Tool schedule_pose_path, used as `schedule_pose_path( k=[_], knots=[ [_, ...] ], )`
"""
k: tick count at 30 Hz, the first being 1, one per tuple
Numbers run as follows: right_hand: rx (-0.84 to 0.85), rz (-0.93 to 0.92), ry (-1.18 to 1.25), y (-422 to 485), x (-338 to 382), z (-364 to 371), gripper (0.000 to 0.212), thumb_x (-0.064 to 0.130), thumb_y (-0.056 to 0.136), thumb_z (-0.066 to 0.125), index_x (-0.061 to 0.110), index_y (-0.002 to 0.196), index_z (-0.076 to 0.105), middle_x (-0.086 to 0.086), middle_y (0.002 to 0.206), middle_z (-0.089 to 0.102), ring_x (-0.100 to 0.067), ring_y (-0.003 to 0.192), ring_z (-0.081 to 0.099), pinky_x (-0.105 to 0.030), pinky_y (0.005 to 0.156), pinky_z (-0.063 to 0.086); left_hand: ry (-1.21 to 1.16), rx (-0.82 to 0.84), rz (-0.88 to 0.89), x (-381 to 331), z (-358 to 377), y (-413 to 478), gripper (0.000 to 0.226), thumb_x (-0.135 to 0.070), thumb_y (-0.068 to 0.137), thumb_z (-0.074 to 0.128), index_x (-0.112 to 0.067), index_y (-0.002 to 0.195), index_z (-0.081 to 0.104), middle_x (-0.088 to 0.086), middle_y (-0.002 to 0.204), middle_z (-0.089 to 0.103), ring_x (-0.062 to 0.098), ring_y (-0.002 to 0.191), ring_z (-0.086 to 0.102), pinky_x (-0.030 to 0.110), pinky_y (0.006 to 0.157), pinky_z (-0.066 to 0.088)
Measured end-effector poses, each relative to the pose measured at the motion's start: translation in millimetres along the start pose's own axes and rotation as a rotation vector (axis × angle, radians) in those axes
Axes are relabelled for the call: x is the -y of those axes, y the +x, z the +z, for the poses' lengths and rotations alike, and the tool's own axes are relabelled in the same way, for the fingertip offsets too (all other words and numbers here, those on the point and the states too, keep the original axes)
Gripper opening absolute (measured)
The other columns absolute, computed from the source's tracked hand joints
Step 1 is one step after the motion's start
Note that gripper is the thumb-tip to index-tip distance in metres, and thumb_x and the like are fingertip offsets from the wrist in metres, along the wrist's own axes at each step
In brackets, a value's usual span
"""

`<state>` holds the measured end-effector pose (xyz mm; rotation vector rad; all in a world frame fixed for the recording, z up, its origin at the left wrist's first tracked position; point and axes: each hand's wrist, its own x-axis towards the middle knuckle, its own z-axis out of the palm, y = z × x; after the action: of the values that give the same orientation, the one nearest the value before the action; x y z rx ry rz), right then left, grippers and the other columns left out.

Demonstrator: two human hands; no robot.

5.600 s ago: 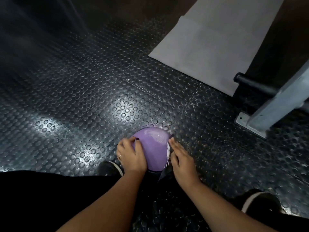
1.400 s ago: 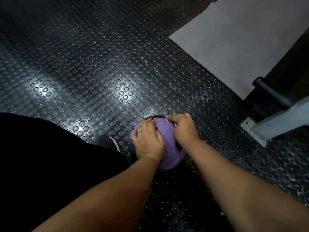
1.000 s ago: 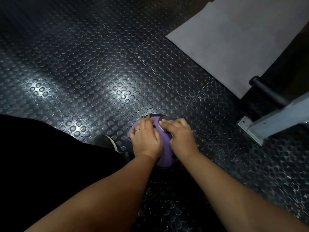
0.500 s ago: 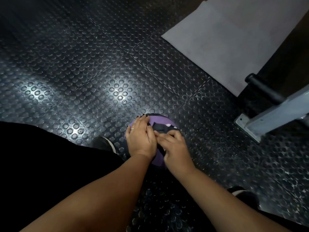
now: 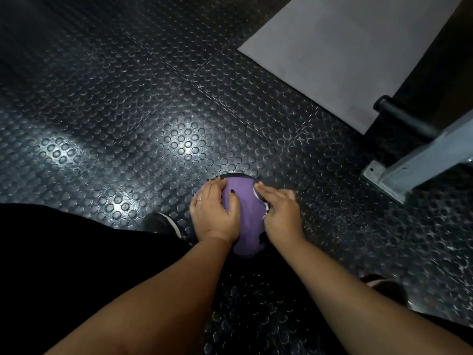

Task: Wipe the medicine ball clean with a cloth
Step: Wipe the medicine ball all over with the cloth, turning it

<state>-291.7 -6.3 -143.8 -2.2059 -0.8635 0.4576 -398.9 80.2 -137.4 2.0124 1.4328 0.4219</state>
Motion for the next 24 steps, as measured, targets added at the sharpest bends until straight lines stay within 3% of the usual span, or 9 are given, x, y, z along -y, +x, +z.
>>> schedule_pose_path(
  k=[3,7,9,12,14,16,19,22,24],
  knots=[
    [0.009,-0.188,0.013,-37,17,5,0.047,-0.004,0.079,0.044,0.013,0.115,0.069,-0.001,0.120,0.066,-0.005,0.094,0.038,-0.008,0.091,0.033,-0.056,0.043,-0.106,-2,-6,21,0.047,-0.044,0.084,0.046,-0.023,0.120,0.067,-0.001,0.122,0.067,0.024,0.114,0.060,0.045,0.107,0.040],
    [0.391,-0.446,0.105,-99,13,3,0.059,0.004,0.070,0.029,0.009,0.112,0.070,-0.006,0.120,0.066,-0.018,0.098,0.054,-0.026,0.090,0.041,-0.104,0.145,-0.208,10,-17,58,0.038,-0.047,0.091,0.051,-0.030,0.122,0.066,0.000,0.117,0.070,0.026,0.109,0.063,0.039,0.099,0.048],
    [0.343,-0.381,0.128,-103,-1,-6,0.057,0.000,0.072,0.031,0.014,0.112,0.069,-0.002,0.116,0.065,-0.019,0.099,0.056,-0.030,0.088,0.045,-0.057,0.192,-0.216,15,-23,72,0.037,-0.047,0.095,0.049,-0.031,0.123,0.066,0.002,0.116,0.071,0.027,0.106,0.063,0.040,0.098,0.048],
    [-0.081,-0.097,0.138,-65,-16,-25,0.052,-0.009,0.085,0.047,0.023,0.123,0.062,-0.005,0.116,0.060,-0.008,0.108,0.050,-0.031,0.099,0.044,0.052,0.204,-0.212,10,-26,81,0.036,-0.042,0.099,0.042,-0.030,0.123,0.065,0.004,0.115,0.069,0.028,0.103,0.061,0.051,0.105,0.042],
    [-0.227,0.078,0.113,-33,-15,-43,0.059,-0.015,0.087,0.043,0.019,0.134,0.053,-0.004,0.129,0.051,-0.007,0.114,0.044,-0.011,0.105,0.033,0.085,0.192,-0.239,5,-24,78,0.037,-0.039,0.098,0.040,-0.030,0.123,0.065,0.003,0.116,0.067,0.029,0.105,0.060,0.055,0.106,0.039],
    [-0.290,0.170,0.138,-8,-12,-53,0.052,-0.010,0.092,0.042,0.014,0.138,0.049,0.000,0.127,0.044,-0.005,0.110,0.043,0.005,0.092,0.026,0.019,0.166,-0.260,2,-22,71,0.044,-0.047,0.091,0.037,-0.032,0.123,0.064,0.002,0.124,0.065,0.029,0.111,0.059,0.056,0.106,0.039],
    [-0.255,0.098,0.103,11,1,-38,0.047,-0.010,0.090,0.042,0.009,0.131,0.056,-0.005,0.121,0.048,-0.011,0.106,0.048,0.003,0.091,0.029,0.028,0.164,-0.240,-1,-20,58,0.046,-0.056,0.090,0.042,-0.036,0.128,0.059,-0.001,0.133,0.059,0.026,0.121,0.055,0.055,0.108,0.037],
    [-0.021,-0.021,0.134,20,22,-4,0.042,-0.009,0.089,0.045,0.007,0.124,0.062,-0.001,0.111,0.052,0.003,0.097,0.044,0.001,0.087,0.029,0.086,0.145,-0.200,-4,-20,54,0.047,-0.056,0.092,0.048,-0.033,0.131,0.057,-0.001,0.134,0.058,0.025,0.121,0.054,0.053,0.109,0.036],
    [0.084,-0.067,0.096,32,26,13,0.046,-0.008,0.087,0.045,0.013,0.123,0.064,-0.003,0.115,0.054,-0.008,0.102,0.041,-0.003,0.089,0.027,0.079,0.140,-0.194,-3,-19,55,0.050,-0.059,0.089,0.049,-0.033,0.130,0.058,-0.002,0.132,0.060,0.024,0.119,0.056,0.052,0.107,0.038]
  ],
)
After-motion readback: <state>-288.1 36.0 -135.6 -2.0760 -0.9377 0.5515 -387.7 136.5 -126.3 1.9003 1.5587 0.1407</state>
